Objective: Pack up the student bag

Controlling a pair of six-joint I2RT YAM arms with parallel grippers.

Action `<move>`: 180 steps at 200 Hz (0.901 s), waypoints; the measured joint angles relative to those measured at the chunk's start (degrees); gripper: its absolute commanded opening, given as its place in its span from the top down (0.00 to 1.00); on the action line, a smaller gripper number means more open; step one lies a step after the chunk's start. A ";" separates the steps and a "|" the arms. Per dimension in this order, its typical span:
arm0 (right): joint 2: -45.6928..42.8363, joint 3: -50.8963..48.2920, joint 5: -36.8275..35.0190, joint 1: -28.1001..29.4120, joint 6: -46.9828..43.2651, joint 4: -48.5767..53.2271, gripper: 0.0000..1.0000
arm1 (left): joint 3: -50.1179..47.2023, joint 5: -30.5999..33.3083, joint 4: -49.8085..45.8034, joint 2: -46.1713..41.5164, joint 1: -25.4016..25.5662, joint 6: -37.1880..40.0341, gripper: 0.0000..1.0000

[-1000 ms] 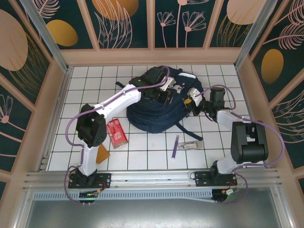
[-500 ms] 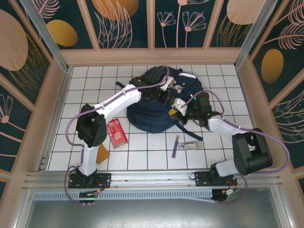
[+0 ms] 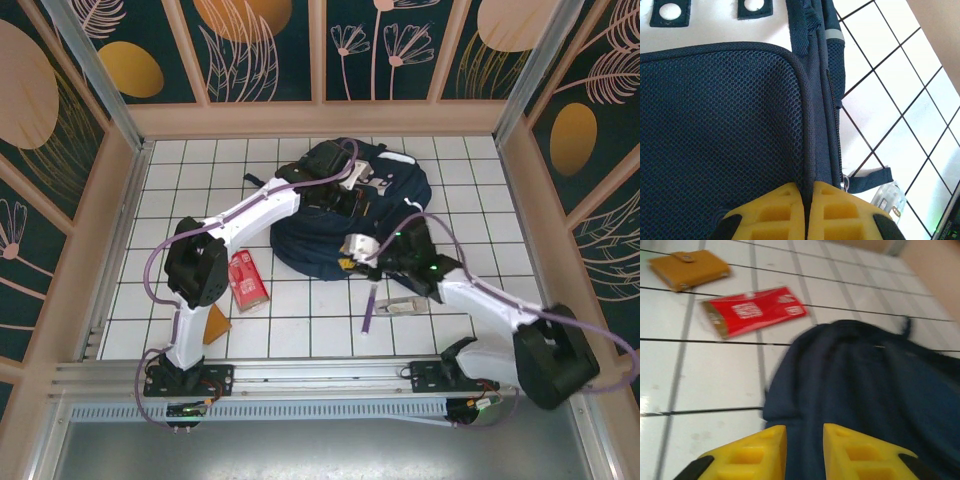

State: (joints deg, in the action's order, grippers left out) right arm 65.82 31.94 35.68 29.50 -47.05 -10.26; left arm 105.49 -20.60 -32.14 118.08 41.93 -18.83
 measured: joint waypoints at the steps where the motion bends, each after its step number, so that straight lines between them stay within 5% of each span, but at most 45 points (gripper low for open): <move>1: -0.31 -0.04 0.00 -0.35 -0.13 0.07 0.67 | -0.02 0.00 0.00 0.00 0.00 0.07 1.00; 17: -6.12 -1.25 -0.07 -7.56 -3.39 -0.35 0.58 | -0.04 -0.11 0.02 0.00 0.00 0.52 1.00; 49: -7.72 -2.08 -1.62 -15.56 -8.52 -1.92 0.55 | -0.35 -1.31 0.20 0.00 -0.04 0.90 1.00; 118: 7.34 6.84 -1.81 -19.82 -23.28 3.50 0.54 | -1.16 -2.25 0.17 -0.74 -0.04 3.76 1.00; 180: 10.80 8.52 -2.49 -20.61 -29.86 3.98 0.57 | -1.33 -5.14 -0.70 -0.92 -0.04 5.84 1.00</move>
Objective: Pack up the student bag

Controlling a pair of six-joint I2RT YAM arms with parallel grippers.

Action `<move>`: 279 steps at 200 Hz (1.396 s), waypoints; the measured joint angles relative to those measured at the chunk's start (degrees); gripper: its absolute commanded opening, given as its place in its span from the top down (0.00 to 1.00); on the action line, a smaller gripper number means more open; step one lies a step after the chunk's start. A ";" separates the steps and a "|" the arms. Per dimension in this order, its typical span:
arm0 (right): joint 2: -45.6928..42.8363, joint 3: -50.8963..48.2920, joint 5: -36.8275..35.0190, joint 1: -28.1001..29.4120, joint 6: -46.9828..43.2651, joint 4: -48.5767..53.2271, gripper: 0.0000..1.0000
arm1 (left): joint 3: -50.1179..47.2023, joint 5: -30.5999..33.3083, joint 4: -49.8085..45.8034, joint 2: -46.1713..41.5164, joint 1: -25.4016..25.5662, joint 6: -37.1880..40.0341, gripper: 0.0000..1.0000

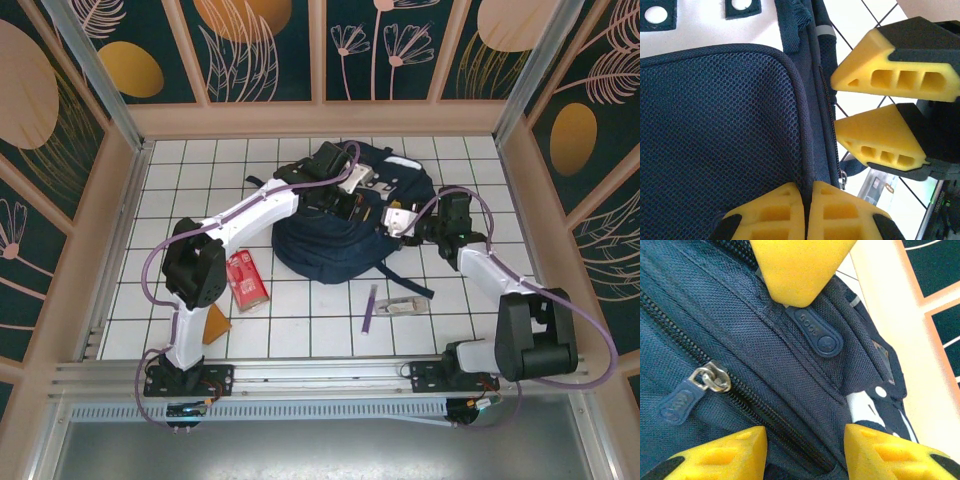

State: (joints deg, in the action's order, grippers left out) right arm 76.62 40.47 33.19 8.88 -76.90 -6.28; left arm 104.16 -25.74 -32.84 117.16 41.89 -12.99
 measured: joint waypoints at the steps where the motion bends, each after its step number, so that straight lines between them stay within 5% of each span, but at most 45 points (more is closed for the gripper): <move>1: 0.11 0.00 0.00 0.07 -0.09 -0.13 0.57 | 0.00 -0.04 0.00 0.00 0.00 0.13 1.00; 25: 1.57 0.00 -0.33 1.68 -0.79 -2.21 0.65 | -0.04 -0.90 -0.42 -0.02 0.00 1.03 1.00; 60: 2.21 0.00 -0.63 3.87 -1.81 -3.26 1.00 | 0.09 -1.01 -1.99 0.00 -0.31 3.48 1.00; 92: 2.34 0.15 0.92 4.42 -2.32 -2.84 1.00 | 1.40 -0.87 -4.81 0.00 -1.88 6.40 1.00; 120: 3.13 0.81 1.88 5.88 -1.79 -2.93 1.00 | 1.14 -0.50 -5.35 -0.35 -4.02 8.50 0.84; 149: 6.16 0.94 1.79 9.70 4.31 -4.31 1.00 | -1.14 7.65 -3.63 -3.48 -5.64 8.13 0.74; 188: 9.20 0.17 -0.72 13.60 21.00 -12.59 1.00 | -19.54 12.50 3.08 -17.97 -8.11 -3.39 0.56; 220: 9.94 0.13 -0.26 13.84 30.49 -16.09 1.00 | -38.77 11.13 11.43 -33.29 -3.48 -16.46 0.51; 279: 10.97 0.13 4.00 13.99 38.73 -18.36 1.00 | -37.90 10.71 20.63 -25.97 1.31 -26.64 0.52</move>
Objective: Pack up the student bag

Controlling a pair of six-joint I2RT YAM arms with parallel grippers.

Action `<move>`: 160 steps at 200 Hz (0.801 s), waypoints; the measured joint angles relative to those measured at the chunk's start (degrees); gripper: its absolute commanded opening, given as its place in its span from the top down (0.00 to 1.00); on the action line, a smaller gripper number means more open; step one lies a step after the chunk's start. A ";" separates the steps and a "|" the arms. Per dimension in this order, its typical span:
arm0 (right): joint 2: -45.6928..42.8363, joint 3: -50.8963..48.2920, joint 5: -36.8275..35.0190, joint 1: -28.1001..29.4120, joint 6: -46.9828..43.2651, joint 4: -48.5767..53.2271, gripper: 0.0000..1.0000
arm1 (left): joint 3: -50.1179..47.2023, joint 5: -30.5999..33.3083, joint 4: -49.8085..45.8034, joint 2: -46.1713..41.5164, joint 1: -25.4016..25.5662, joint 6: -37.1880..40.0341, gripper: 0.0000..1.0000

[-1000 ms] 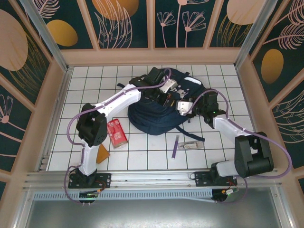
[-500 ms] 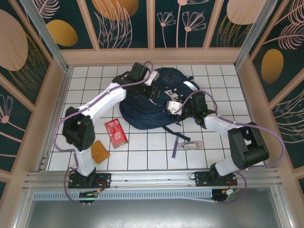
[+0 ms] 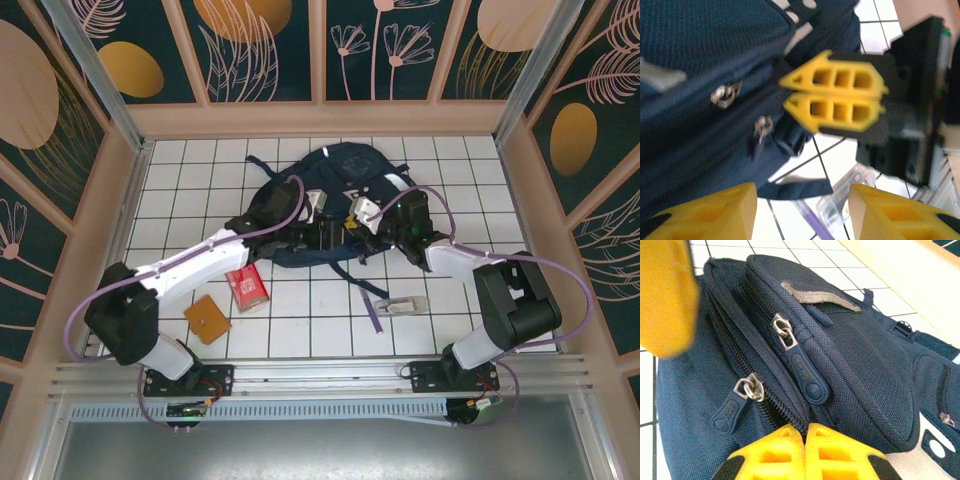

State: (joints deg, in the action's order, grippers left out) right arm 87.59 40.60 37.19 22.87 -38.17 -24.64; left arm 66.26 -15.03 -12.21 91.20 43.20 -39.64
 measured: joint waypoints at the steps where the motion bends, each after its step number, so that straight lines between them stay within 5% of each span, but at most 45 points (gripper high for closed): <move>1: 0.00 0.00 0.04 0.02 0.04 0.00 1.00 | 0.13 0.11 -0.04 0.13 0.02 -0.07 0.52; 80: 0.35 -0.17 2.60 0.85 2.58 -1.31 1.00 | 4.04 10.49 -4.39 5.68 2.01 -5.73 0.56; 130: 0.33 -0.26 2.99 1.55 1.79 -1.40 1.00 | 4.87 17.20 -5.09 8.11 2.19 -5.95 0.99; 160: 0.33 -0.17 2.29 1.60 -1.75 0.48 1.00 | 3.98 18.10 -4.20 8.07 2.21 -1.20 1.00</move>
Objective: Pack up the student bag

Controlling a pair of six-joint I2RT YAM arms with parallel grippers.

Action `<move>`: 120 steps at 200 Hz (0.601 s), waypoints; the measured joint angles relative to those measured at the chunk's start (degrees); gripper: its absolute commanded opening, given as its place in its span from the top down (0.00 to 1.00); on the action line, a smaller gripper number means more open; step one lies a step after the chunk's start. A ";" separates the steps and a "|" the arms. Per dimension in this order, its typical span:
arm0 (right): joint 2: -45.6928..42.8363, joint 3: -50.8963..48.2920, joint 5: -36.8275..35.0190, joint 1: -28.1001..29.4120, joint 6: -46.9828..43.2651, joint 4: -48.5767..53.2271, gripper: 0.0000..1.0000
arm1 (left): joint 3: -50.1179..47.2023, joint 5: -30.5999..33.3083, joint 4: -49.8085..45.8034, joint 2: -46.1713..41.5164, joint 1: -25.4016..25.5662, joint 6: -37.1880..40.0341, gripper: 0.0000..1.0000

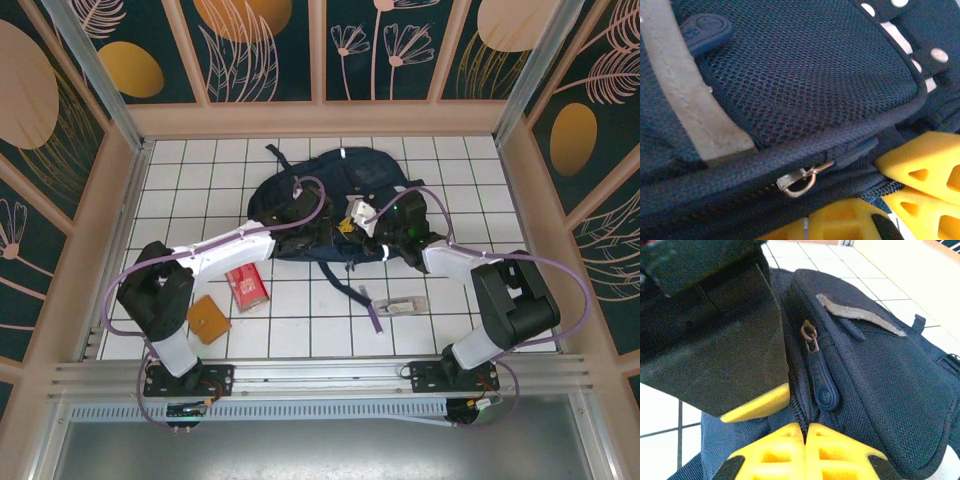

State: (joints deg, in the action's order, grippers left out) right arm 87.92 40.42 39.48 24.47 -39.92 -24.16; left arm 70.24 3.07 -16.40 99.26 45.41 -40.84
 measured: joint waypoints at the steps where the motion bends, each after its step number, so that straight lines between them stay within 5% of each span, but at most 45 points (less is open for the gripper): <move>1: -0.02 0.04 -0.04 0.02 -0.20 0.17 1.00 | -0.04 0.00 0.07 0.00 0.02 0.15 1.00; 65: -1.81 2.91 -6.03 0.50 -16.72 11.85 1.00 | -9.11 0.85 2.95 -10.01 -0.63 17.97 1.00; 120: -5.49 1.77 -6.56 -4.74 -22.40 13.70 1.00 | -12.83 -5.57 3.28 -14.88 -10.67 31.19 1.00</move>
State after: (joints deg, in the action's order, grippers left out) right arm 82.43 42.19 32.93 19.73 -62.33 -10.46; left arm 57.41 -2.50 -13.13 84.38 34.74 -9.65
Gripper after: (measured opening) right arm 0.037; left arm 0.017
